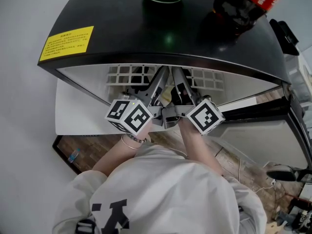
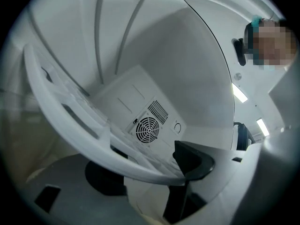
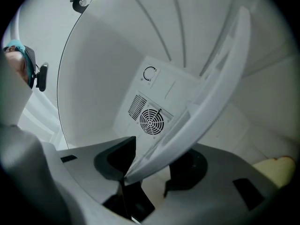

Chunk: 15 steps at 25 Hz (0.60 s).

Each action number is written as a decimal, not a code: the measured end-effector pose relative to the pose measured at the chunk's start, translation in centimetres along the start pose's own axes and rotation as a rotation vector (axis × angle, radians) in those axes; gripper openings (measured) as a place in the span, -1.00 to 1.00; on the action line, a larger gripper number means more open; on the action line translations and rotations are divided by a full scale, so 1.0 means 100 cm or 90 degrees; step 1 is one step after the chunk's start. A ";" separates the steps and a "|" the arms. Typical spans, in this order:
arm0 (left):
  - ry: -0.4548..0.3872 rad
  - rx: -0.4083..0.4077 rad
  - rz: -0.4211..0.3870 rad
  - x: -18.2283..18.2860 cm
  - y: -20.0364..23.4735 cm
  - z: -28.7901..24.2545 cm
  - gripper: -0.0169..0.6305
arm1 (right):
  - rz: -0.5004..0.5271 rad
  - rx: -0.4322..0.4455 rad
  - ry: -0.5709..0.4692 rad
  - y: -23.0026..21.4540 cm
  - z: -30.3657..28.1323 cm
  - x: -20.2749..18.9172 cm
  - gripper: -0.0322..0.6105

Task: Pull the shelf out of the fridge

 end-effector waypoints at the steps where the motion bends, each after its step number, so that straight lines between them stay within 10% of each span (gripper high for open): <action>1: 0.002 -0.004 0.004 0.000 0.000 -0.001 -0.02 | -0.002 0.004 0.002 0.000 -0.001 0.000 -0.29; 15: -0.009 -0.021 0.007 0.000 0.000 -0.003 0.04 | 0.013 0.032 0.007 0.002 -0.006 -0.002 -0.25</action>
Point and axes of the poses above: the fingertips, and each gripper's own axes: z backward along the fingers, y to its left, x out of its top, the point moved 1 cm from there along z, backward along the fingers, and after that the axes turned 12 degrees about -y, right-handed, at the moved point
